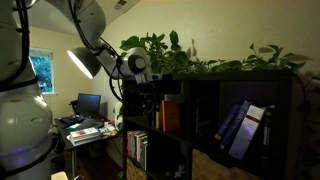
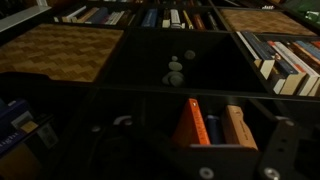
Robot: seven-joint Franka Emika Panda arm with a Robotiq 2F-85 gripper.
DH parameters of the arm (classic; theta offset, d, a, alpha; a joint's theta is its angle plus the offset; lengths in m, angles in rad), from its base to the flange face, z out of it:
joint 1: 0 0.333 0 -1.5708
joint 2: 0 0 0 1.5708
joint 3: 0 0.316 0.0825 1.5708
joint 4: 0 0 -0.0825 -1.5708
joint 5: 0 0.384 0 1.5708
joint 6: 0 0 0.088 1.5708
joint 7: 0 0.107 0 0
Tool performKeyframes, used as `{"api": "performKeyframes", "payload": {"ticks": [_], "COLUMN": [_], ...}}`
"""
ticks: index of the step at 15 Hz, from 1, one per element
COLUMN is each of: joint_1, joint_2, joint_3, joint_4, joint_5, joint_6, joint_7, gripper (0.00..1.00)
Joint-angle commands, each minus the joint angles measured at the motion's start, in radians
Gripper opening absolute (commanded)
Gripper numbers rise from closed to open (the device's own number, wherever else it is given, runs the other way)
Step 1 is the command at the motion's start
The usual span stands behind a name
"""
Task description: Pick up the orange book from the upper middle shelf and place it on the upper right shelf
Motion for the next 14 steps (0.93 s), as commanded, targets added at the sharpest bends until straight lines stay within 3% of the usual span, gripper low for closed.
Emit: {"api": "performKeyframes", "payload": {"ticks": [1,8,11,14], "joint_1": [0.018,-0.027,-0.043,-0.062], "joint_2": [0.033,0.193,0.244,0.279], "joint_3": [-0.012,0.014,0.004,-0.019], "joint_4": [-0.005,0.035,0.061,0.104], "joint_5": [-0.003,-0.099,-0.197,-0.368], "joint_6": [0.087,0.391,0.476,0.525], "joint_7": [0.029,0.166,0.256,0.389], "gripper": [1.00,1.00,1.00,1.00]}}
